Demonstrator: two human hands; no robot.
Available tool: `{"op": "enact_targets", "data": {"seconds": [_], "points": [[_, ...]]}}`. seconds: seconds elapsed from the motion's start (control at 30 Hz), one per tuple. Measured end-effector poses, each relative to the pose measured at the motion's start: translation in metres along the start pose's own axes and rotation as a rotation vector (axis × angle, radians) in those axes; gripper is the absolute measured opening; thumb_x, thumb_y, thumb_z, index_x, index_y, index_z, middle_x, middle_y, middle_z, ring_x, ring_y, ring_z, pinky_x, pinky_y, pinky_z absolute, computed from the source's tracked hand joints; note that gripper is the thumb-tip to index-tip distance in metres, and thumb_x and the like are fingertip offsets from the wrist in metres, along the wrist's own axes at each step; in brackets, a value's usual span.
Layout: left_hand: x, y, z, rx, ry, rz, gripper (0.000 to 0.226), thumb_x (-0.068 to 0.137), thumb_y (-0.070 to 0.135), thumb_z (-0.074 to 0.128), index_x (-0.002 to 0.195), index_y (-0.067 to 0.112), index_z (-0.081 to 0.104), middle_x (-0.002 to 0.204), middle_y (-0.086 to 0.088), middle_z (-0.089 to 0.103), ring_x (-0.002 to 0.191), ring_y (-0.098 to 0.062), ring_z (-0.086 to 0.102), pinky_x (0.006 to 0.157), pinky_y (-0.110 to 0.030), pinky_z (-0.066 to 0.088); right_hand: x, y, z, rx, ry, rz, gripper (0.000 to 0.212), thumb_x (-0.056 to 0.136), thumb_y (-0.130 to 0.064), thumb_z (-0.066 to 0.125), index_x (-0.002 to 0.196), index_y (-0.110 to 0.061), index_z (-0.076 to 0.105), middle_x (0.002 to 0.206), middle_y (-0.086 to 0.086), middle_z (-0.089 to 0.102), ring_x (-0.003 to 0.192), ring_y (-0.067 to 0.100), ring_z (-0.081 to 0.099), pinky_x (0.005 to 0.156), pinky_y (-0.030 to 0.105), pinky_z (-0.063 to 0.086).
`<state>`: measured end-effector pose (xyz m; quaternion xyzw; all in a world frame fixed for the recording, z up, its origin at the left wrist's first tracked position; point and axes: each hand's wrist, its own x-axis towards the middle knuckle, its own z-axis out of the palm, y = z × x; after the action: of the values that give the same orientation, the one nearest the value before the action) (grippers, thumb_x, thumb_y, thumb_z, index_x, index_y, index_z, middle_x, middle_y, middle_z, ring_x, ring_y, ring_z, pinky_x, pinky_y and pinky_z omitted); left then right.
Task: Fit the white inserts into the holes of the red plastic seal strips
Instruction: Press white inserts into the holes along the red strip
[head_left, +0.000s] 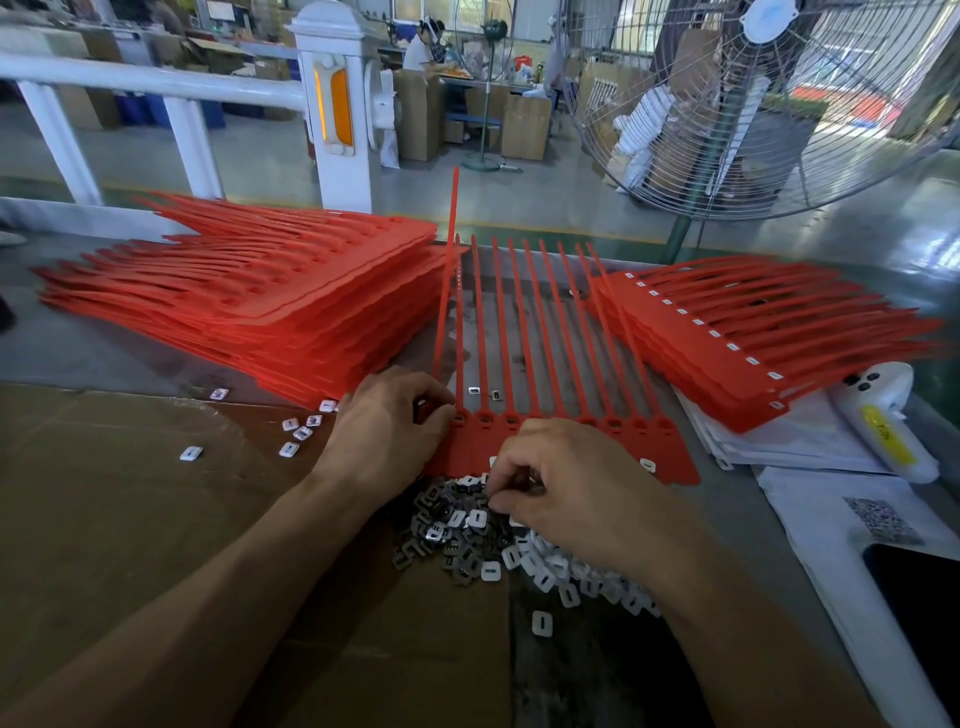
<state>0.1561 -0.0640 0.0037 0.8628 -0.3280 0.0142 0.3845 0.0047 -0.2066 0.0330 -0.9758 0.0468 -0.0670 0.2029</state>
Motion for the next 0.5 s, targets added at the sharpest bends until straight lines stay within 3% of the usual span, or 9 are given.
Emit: {"op": "enact_targets", "data": {"seconds": [0.27, 0.5], "points": [[-0.001, 0.001, 0.0, -0.01, 0.006, 0.0, 0.008, 0.093, 0.035, 0.068, 0.099, 0.036, 0.073, 0.103, 0.013, 0.06, 0.104, -0.013, 0.056, 0.1, -0.048, 0.045, -0.001, 0.0, -0.006, 0.19, 0.013, 0.011, 0.007, 0.101, -0.03, 0.064, 0.094, -0.032, 0.064, 0.09, -0.019, 0.065, 0.09, -0.003, 0.06, 0.073, 0.013, 0.044], [0.0, -0.001, 0.002, -0.017, -0.002, 0.002, 0.006, 0.093, 0.035, 0.068, 0.097, 0.037, 0.072, 0.102, 0.015, 0.06, 0.104, -0.013, 0.056, 0.1, -0.049, 0.046, -0.001, 0.023, -0.013, 0.428, 0.363, 0.246, 0.013, 0.098, -0.027, 0.067, 0.092, -0.037, 0.072, 0.089, -0.032, 0.069, 0.086, -0.011, 0.065, 0.062, 0.009, 0.046]]}}
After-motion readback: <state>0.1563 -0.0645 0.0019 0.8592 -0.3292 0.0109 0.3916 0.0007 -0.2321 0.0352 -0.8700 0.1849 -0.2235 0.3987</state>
